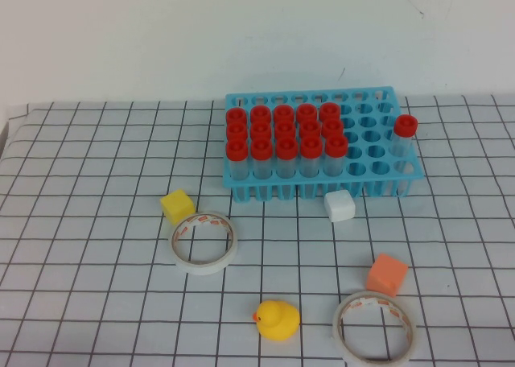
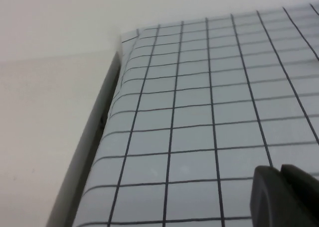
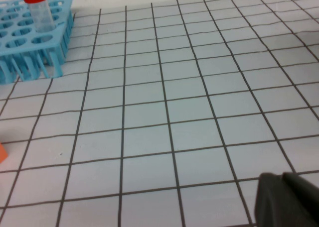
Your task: Place the test tubes
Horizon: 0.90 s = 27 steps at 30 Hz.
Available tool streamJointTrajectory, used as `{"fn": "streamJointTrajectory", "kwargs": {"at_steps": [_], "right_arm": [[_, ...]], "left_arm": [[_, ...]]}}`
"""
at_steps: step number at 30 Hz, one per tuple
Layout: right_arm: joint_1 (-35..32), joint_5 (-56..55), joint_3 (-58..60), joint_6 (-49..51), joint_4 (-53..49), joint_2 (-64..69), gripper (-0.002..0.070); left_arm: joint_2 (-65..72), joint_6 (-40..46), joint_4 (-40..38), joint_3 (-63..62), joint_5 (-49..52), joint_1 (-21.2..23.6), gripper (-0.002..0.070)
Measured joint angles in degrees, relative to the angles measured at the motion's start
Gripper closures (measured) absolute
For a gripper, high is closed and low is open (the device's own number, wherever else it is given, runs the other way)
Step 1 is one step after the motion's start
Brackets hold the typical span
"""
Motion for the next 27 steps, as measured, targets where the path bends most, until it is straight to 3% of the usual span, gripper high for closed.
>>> {"fn": "streamJointTrajectory", "kwargs": {"at_steps": [7, 27], "right_arm": [[0.0, 0.0, 0.0, 0.0, 0.0, 0.0, 0.0678], [0.0, 0.0, 0.0, 0.0, 0.0, 0.0, 0.0678]], "left_arm": [[0.0, 6.8, -1.0, 0.0, 4.0, -4.3, 0.0676], [0.0, 6.7, -2.1, -0.1, 4.7, -4.3, 0.0676]]}}
